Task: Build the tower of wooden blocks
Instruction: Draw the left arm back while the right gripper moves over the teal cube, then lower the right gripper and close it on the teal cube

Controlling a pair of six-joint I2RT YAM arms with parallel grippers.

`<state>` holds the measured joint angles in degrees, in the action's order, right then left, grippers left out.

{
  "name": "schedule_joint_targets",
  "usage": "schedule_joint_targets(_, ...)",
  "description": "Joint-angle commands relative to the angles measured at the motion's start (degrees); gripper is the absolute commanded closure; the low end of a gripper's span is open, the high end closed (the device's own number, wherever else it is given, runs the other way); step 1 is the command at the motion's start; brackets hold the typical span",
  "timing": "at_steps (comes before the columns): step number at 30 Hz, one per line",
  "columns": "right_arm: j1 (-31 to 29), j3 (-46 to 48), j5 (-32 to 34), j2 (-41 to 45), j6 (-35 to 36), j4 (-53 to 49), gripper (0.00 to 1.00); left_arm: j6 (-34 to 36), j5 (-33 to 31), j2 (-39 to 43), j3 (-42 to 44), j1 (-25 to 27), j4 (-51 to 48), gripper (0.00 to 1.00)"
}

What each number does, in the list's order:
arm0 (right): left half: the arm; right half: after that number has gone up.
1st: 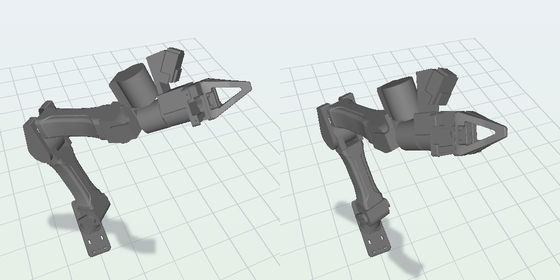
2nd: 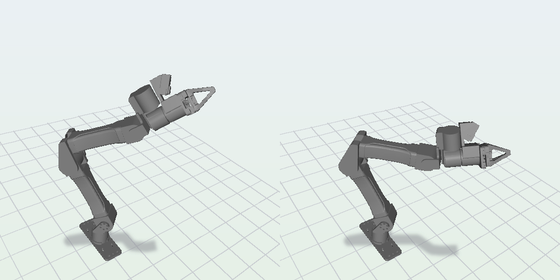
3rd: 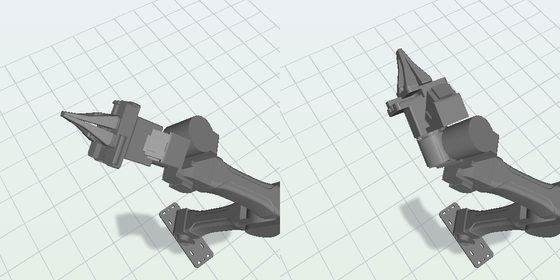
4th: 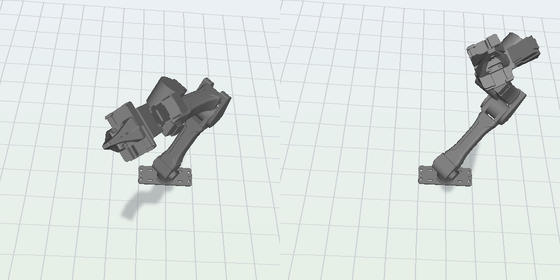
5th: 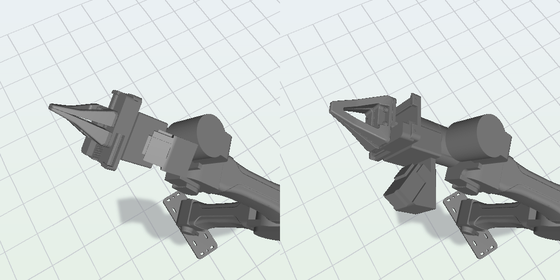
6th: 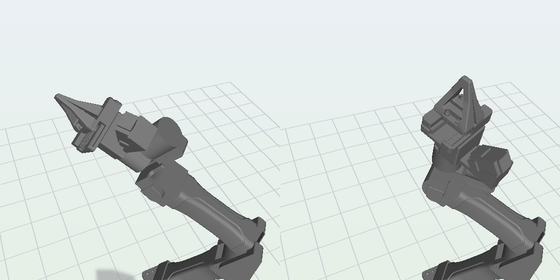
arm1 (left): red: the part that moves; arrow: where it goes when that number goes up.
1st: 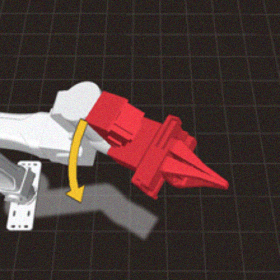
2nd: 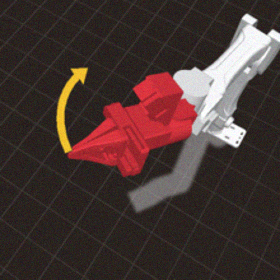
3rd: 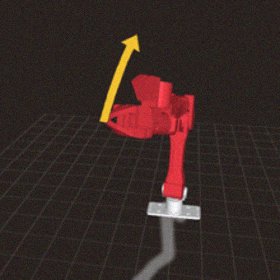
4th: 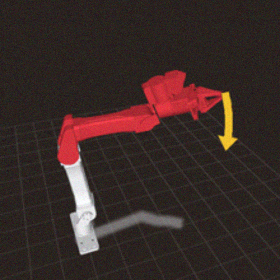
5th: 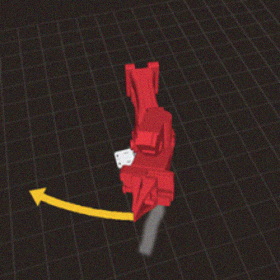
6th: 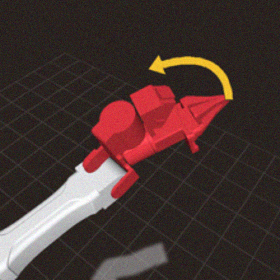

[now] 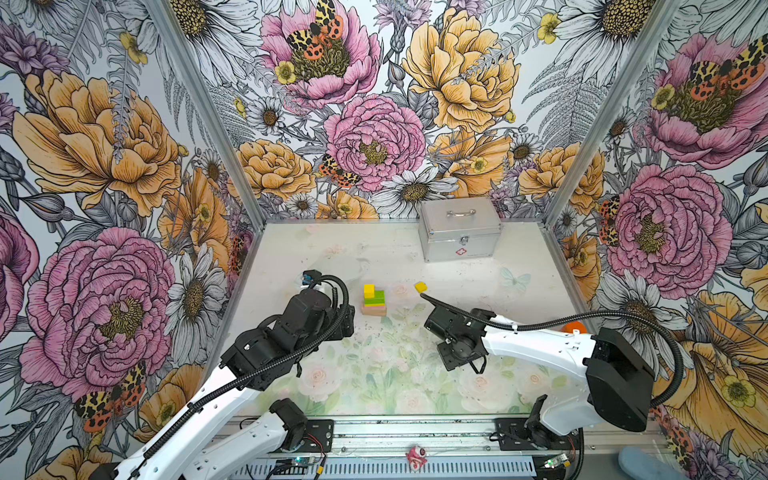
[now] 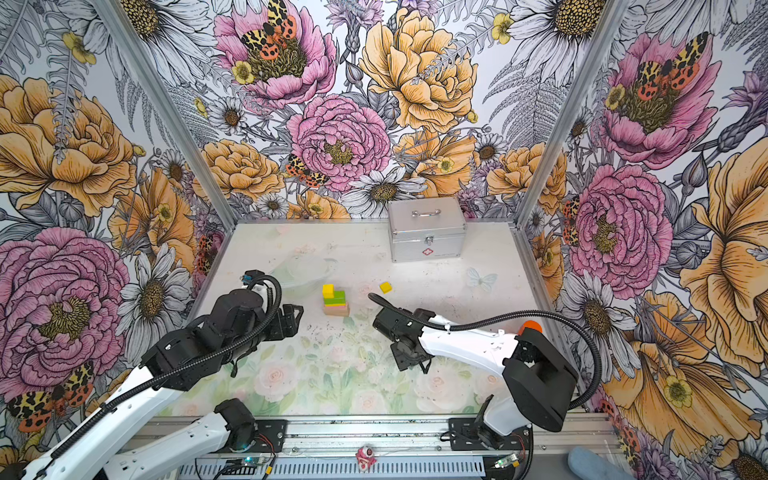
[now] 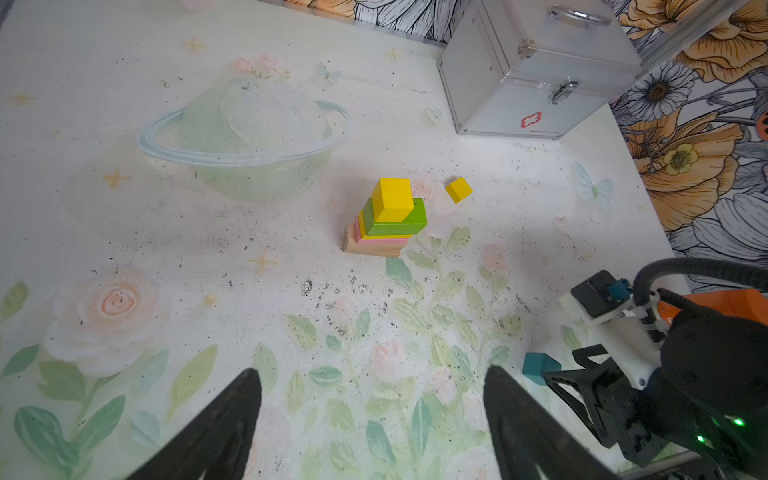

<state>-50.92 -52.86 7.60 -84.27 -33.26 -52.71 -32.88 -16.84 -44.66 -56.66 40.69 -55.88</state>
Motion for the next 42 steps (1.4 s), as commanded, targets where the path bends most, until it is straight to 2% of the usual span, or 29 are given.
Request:
schedule_joint_targets(1,1.6,1.2,-3.0,2.7,4.4,2.4,0.44,-0.1,1.5,0.3,0.0,-0.4,0.9,0.15)
schedule_joint_targets(8,4.6,2.7,-7.5,4.5,8.4,5.7,0.49,0.2,2.2,-0.2,-0.6,-0.3,0.9,0.14)
schedule_joint_targets(14,4.6,5.9,-9.8,5.0,8.0,9.1,0.51,1.0,2.7,-1.0,-1.3,-0.3,0.9,0.14)
schedule_joint_targets(22,4.6,7.0,-10.2,6.3,7.9,10.5,0.49,1.1,2.7,-1.4,-2.1,-0.2,0.9,0.14)
schedule_joint_targets(36,4.2,6.9,-10.8,3.9,8.2,10.7,0.56,0.8,2.6,-0.2,-1.8,-0.1,0.9,0.14)
schedule_joint_targets(42,3.5,6.7,-10.4,3.1,8.0,10.4,0.55,0.5,2.7,0.6,-1.3,-0.1,0.9,0.14)
